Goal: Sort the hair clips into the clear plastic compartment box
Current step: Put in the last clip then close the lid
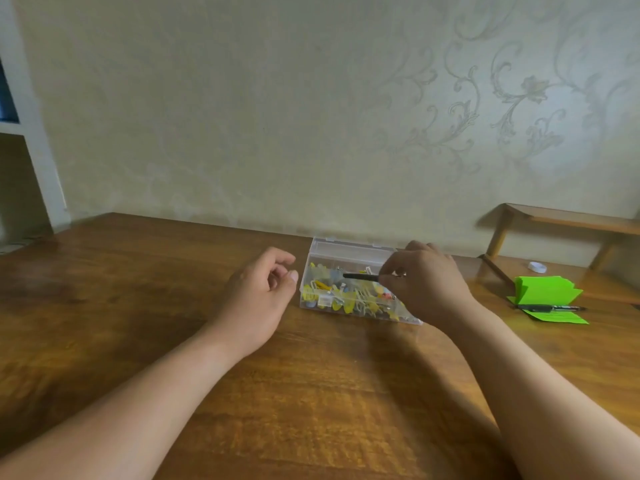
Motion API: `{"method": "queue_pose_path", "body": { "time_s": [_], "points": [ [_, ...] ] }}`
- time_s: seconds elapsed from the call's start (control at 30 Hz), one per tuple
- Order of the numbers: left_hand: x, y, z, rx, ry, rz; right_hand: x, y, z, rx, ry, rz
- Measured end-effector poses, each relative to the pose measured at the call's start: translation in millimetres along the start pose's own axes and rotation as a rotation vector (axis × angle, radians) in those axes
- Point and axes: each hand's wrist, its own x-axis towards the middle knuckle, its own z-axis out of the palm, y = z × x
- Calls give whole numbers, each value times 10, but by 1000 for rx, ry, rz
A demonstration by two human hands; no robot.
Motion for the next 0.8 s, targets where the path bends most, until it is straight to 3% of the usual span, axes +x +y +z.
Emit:
{"method": "queue_pose_path", "body": {
  "time_s": [0.2, 0.47, 0.67, 0.8],
  "points": [
    [-5, 6, 22, 19, -24, -12, 39, 24, 108, -23, -70, 39],
    [-1, -36, 14, 14, -24, -61, -1, 119, 62, 258, -92, 132],
    [65, -39, -75, -129, 21, -193, 14, 336, 11, 670, 146, 400],
    [395, 3, -134, -253, -11, -378, 164, 511, 160, 699, 39, 601]
  ]
}}
